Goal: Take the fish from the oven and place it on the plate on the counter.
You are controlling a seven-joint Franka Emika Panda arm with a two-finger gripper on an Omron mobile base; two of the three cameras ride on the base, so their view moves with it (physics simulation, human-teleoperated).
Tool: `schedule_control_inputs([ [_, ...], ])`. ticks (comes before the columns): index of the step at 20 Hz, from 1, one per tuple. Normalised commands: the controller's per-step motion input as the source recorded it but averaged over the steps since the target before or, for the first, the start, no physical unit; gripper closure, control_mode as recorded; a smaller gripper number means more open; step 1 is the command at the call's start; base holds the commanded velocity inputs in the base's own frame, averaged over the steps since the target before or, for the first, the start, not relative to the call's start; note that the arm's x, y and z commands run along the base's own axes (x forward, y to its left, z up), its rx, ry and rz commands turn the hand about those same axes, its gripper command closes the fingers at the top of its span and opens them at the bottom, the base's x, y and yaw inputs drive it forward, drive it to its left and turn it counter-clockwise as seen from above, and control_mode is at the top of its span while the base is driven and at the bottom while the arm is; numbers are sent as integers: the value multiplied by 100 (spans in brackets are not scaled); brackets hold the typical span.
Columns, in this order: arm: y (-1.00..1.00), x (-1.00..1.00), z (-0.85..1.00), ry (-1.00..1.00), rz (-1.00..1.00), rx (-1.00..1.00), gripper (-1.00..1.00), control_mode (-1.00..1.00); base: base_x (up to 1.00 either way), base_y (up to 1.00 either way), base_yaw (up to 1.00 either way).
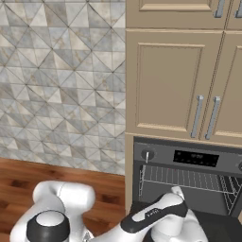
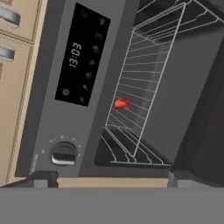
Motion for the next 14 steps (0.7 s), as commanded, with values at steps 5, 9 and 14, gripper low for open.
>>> schedule_control_inputs([
  [5,0,15,-17,-5,33,3,-100,-100,0,0,0],
  [9,0,24,-4,0,23,1,-100,-100,0,0,0],
  [14,0,39,-4,0,9,0,-100,-100,0,0,0],
])
